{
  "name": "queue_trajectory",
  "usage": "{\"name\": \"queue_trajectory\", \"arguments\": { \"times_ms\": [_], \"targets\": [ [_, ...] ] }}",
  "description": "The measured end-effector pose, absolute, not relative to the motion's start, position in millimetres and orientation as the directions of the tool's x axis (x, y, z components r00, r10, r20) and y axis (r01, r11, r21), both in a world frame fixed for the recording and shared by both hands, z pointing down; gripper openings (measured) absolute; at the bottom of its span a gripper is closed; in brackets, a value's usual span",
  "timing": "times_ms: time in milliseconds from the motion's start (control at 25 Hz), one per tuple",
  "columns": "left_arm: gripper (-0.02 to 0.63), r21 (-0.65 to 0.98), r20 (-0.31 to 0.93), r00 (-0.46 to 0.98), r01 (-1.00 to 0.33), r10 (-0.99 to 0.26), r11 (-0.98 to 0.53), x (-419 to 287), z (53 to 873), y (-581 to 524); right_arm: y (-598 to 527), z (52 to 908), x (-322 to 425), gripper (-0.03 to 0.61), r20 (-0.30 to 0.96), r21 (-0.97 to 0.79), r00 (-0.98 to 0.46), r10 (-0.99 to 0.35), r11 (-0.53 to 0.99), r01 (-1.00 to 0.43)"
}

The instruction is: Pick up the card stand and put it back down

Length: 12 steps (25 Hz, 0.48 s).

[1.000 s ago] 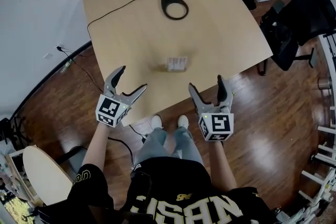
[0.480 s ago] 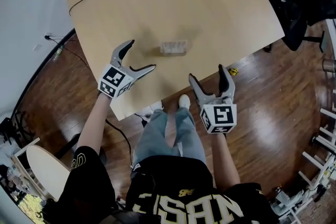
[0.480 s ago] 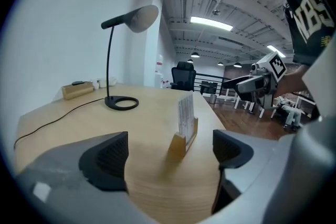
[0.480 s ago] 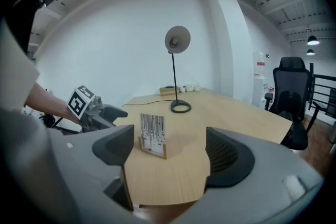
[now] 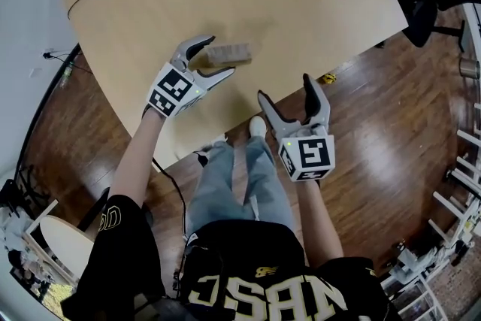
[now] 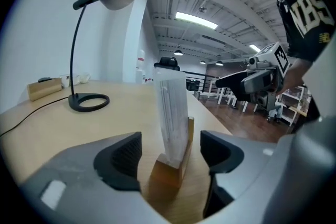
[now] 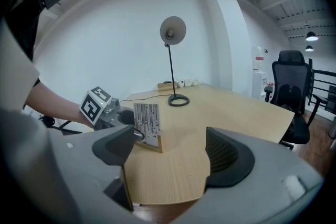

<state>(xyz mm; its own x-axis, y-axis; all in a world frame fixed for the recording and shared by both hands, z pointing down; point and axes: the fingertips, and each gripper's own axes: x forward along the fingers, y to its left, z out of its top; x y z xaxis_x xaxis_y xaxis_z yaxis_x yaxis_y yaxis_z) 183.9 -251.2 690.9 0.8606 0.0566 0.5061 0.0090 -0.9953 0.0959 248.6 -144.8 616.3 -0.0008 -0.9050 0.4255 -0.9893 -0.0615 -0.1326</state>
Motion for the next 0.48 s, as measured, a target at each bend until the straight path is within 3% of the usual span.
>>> {"name": "queue_trajectory", "arguments": {
  "times_ms": [80, 280, 400, 480],
  "targets": [
    [0.294, 0.081, 0.508, 0.859, 0.030, 0.067, -0.996, 190.4, 695.5, -250.7, -144.5, 619.7, 247.1, 0.433, 0.428, -0.134, -0.005, -0.904, -0.059, -0.989],
    [0.259, 0.075, 0.530, 0.842, 0.073, 0.102, -0.994, 194.9, 708.4, -244.9, -144.5, 625.0, 245.4, 0.433, 0.434, -0.135, -0.009, -0.901, -0.056, -0.989],
    [0.169, 0.063, 0.535, 0.839, 0.084, 0.105, -0.994, 196.3, 709.9, -243.3, -145.1, 624.9, 247.9, 0.433, 0.426, -0.133, -0.007, -0.905, -0.055, -0.990],
    [0.150, 0.059, 0.539, 0.834, 0.106, 0.121, -0.993, 196.3, 711.0, -239.0, -145.5, 623.9, 248.6, 0.433, 0.419, -0.131, -0.005, -0.908, -0.055, -0.990]
  ]
}}
